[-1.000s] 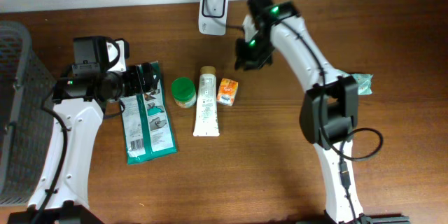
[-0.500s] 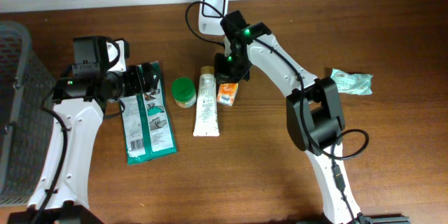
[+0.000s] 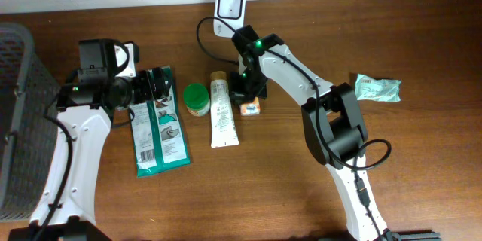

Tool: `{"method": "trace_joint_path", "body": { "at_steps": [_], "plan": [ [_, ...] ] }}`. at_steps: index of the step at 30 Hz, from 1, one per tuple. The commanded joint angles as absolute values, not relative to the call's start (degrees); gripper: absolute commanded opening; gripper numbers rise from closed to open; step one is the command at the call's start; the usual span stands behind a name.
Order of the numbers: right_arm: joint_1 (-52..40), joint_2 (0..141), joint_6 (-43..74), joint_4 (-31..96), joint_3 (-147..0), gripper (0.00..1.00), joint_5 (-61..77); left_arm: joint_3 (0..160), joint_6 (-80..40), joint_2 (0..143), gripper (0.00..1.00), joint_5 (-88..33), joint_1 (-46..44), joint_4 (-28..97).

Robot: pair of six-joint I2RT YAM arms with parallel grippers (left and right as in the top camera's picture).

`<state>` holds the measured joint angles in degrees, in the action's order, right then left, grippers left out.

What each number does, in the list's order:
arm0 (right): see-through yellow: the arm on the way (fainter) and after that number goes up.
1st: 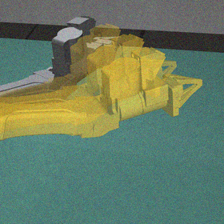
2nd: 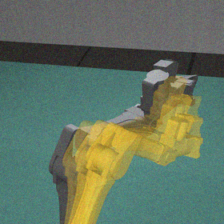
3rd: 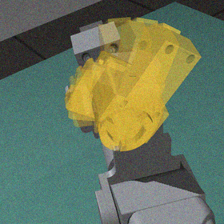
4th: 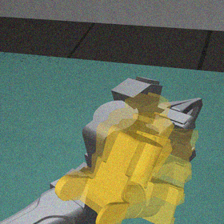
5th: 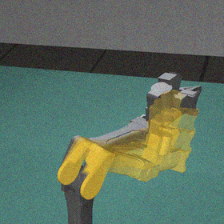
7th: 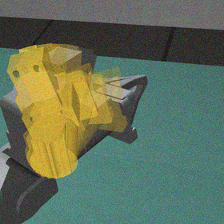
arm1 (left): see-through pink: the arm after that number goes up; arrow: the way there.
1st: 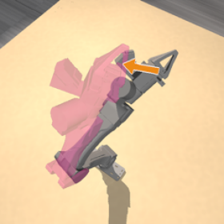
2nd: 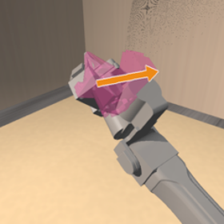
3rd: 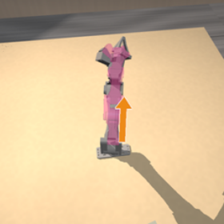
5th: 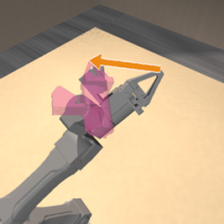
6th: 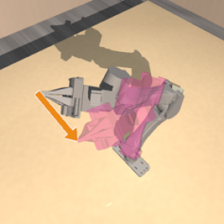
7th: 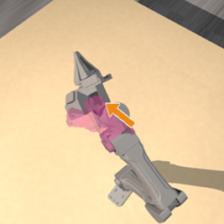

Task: Scan the item barcode
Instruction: 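Reach the right gripper to the orange snack pack and grasp it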

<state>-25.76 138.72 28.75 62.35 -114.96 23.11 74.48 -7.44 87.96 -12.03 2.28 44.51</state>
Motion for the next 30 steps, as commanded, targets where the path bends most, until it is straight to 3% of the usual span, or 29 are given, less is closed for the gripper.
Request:
{"method": "trace_joint_path", "body": {
  "at_steps": [1, 6, 11, 13, 15, 16, 22, 29, 30],
  "plan": [
    [-23.66, 137.05, 22.41, 66.67, -116.68, 0.05, 23.38, 74.94, -6.55, 87.74, 0.99, -12.25, 2.26, 44.45],
    [-20.43, 135.96, 7.99, 70.57, -121.58, 0.09, 32.88, 74.94, -6.55, 87.74, 0.99, -12.25, 2.26, 44.45],
    [-17.58, 135.57, 3.4, 79.18, -129.32, 0.16, 28.6, 74.94, -6.55, 87.74, 0.99, -12.23, 2.26, 44.45],
    [-15.49, 135.63, 4.16, 81.65, -129.19, 0.24, 26.39, 74.94, -6.55, 87.74, 0.99, -12.23, 2.26, 44.45],
    [-14.5, 135.76, 5.15, 81.43, -126.72, 0.39, 26.11, 74.94, -6.55, 87.74, 0.99, -12.25, 2.26, 44.45],
    [-14.2, 135.92, 5.17, 81.19, -125.12, 0.4, 26.06, 74.94, -6.55, 87.74, 0.99, -12.23, 2.26, 44.45],
    [-14.41, 136.29, 8.49, 74.94, -113.91, 0.39, 28.97, 74.94, -6.55, 87.74, 0.99, -12.23, 2.26, 44.45],
    [-14.61, 136.29, 9.08, 74.5, -112.64, 0.35, 29.12, 74.94, -6.55, 87.74, 0.99, -12.25, 2.26, 44.45],
    [-14.79, 136.29, 9.1, 74.59, -112.51, 0.3, 29.1, 74.94, -6.55, 87.72, 0.99, -12.25, 2.26, 44.45]
  ]
}}
